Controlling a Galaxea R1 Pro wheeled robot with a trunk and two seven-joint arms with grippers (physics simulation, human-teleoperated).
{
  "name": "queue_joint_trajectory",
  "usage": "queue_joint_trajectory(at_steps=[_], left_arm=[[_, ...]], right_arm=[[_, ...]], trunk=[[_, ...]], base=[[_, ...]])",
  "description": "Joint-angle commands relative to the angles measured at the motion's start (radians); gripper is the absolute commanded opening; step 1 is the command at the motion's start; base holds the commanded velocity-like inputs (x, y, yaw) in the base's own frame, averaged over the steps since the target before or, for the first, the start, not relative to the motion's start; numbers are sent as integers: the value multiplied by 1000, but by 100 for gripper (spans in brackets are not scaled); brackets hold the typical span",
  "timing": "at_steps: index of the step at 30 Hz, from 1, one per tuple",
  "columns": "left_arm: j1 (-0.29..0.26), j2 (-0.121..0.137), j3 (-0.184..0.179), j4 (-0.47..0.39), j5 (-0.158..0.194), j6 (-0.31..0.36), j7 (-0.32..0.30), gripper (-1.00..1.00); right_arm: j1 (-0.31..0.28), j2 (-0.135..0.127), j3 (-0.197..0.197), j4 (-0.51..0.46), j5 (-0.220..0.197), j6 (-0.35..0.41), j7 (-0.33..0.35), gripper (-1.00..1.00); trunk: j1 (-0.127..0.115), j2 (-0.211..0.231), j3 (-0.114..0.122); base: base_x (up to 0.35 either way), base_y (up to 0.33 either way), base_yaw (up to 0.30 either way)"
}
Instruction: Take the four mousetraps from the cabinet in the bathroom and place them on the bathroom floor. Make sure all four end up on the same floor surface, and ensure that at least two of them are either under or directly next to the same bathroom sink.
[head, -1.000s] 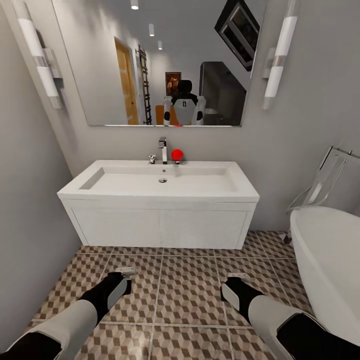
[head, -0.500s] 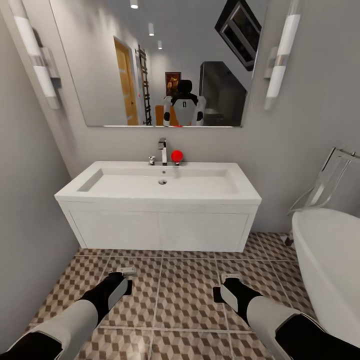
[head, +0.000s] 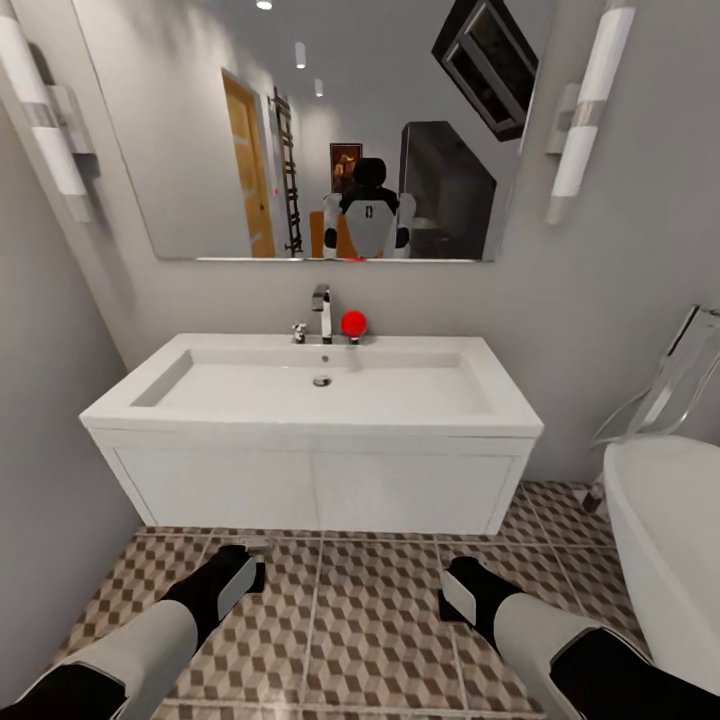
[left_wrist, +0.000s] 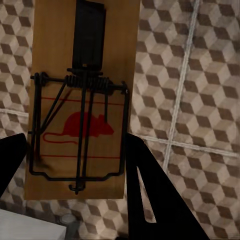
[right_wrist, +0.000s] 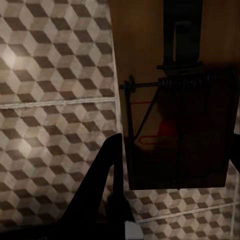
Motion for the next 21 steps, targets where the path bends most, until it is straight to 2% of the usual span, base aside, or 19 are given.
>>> queue_joint_trajectory(at_steps=[1,4,6,7,8,11,21], left_arm=[[-1,-1,-8,-3,10,14,8,-100],[-1,-14,-6,-3,11,47,8,-100],[0,-24,-3,21,15,61,-14,-100],[0,-26,-1,48,19,65,-27,-100],[0,-29,9,132,41,111,-68,-100],[0,-31,14,177,55,149,-88,-100],[-1,-31,9,169,52,144,-95,-100]], right_arm=[[0,0,9,1,-11,8,-5,-100],[0,1,9,11,-11,26,-6,-100],[0,1,9,15,-10,33,-7,-100],[0,1,9,15,-10,33,-7,-100],[1,1,9,15,-9,34,-6,-100],[1,2,11,15,-8,32,-6,-100],[1,1,11,14,-7,27,-4,-100]], trunk=[[0,0,-1],[0,0,-1],[0,0,-1],[0,0,-1],[0,0,-1],[0,0,-1],[0,0,-1]], base=[[87,0,0],[46,0,0],[6,0,0],[3,0,0],[1,0,0],[0,0,0],[0,0,0]])
